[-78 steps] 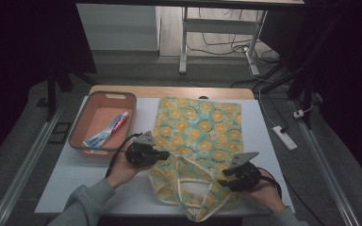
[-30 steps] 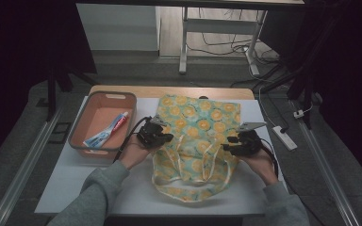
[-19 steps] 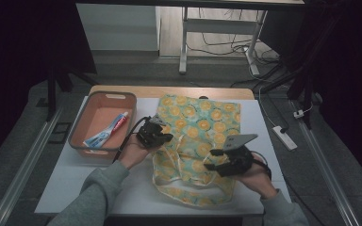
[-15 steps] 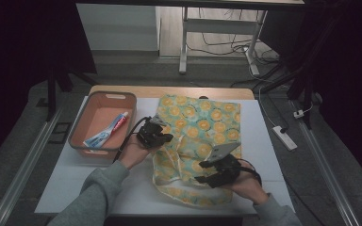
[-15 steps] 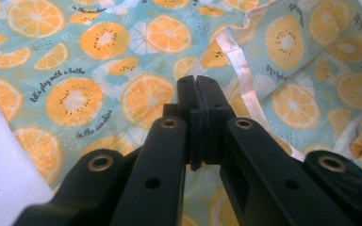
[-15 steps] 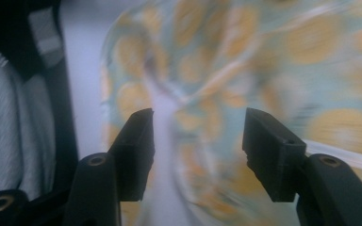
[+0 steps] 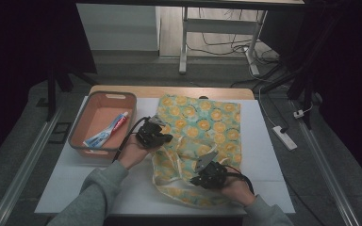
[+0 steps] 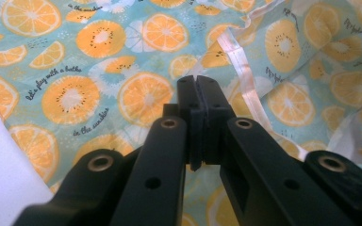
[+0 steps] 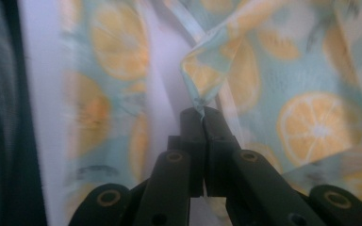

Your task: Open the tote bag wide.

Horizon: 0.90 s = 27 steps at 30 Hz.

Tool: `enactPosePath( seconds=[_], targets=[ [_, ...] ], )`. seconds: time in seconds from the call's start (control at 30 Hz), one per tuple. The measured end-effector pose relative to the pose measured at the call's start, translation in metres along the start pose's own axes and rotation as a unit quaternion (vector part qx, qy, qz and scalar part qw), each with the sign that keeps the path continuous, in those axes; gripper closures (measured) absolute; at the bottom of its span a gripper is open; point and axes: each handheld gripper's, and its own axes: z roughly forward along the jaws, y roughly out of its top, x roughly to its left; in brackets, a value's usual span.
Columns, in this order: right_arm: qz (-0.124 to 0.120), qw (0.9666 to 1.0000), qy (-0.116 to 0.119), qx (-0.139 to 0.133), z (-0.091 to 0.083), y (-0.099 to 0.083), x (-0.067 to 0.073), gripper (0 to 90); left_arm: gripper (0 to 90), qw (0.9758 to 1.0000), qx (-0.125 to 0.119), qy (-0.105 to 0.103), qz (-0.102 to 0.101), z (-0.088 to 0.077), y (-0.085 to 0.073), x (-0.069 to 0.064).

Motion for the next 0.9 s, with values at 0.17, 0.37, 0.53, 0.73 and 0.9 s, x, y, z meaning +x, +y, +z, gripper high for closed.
enactPosePath(
  seconds=[0.17,0.37,0.53,0.73,0.9],
  targets=[
    [0.010,0.9959,-0.049,-0.076,-0.040,0.012,-0.008,88.6,88.4,1.0000,-0.002,-0.009,0.000,-0.001,-0.001,0.001],
    [0.055,0.9838,-0.141,-0.096,-0.065,0.014,-0.063,88.9,88.4,0.9999,-0.006,-0.014,-0.002,-0.003,-0.001,-0.001],
    [0.112,0.9837,-0.126,-0.060,-0.034,-0.004,-0.117,88.9,88.4,0.9998,-0.005,-0.019,0.001,-0.001,-0.002,-0.001],
    [0.136,0.9872,-0.067,-0.050,-0.018,-0.016,-0.129,66.6,88.4,0.9997,0.002,-0.023,0.009,0.002,-0.003,-0.005],
    [0.117,0.9914,-0.035,-0.047,-0.008,-0.014,-0.124,38.4,88.3,0.9997,0.003,-0.024,0.010,0.004,-0.003,-0.006]
  ],
)
